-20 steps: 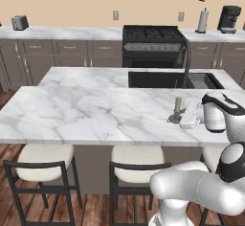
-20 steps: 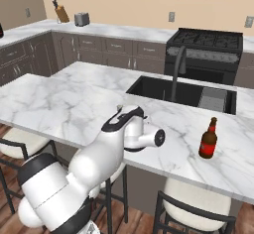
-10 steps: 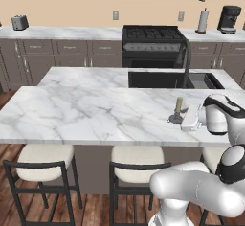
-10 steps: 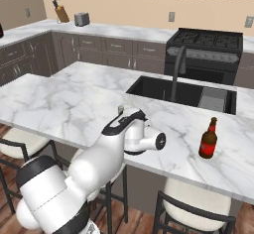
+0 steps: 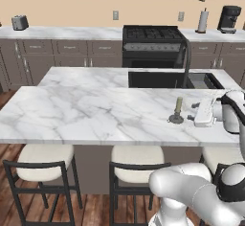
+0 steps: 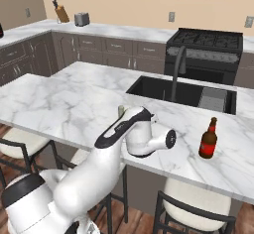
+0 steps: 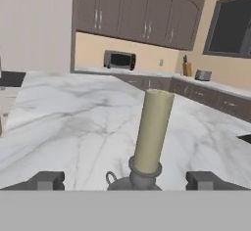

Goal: Get the candle and the beer from the cabinet and move them to the dining counter.

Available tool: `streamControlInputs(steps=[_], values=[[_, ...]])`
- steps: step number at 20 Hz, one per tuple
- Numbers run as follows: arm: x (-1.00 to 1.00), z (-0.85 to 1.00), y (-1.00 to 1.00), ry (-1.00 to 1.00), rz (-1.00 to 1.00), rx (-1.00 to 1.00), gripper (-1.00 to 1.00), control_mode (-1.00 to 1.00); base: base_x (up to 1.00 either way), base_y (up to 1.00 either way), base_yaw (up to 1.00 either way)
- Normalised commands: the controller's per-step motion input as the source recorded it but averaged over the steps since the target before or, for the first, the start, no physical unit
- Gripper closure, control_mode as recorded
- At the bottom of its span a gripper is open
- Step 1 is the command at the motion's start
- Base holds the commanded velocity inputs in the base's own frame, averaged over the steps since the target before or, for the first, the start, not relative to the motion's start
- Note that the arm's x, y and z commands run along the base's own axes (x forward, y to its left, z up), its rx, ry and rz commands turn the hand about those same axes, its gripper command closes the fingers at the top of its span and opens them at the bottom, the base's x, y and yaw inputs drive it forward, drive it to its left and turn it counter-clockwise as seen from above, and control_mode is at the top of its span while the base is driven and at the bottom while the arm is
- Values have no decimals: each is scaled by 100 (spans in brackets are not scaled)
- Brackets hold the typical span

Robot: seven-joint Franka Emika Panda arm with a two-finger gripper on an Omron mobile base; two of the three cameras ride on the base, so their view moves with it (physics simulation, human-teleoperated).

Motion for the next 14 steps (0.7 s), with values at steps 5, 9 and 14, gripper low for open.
streamControlInputs(steps=[5, 9, 14], values=[[-88, 72, 0, -6, 0, 0, -100, -100, 0, 0, 0], [-98, 71, 24, -4, -5, -1, -100, -100, 0, 0, 0], [-95, 63, 54, 0, -8, -4, -100, -100, 0, 0, 0]])
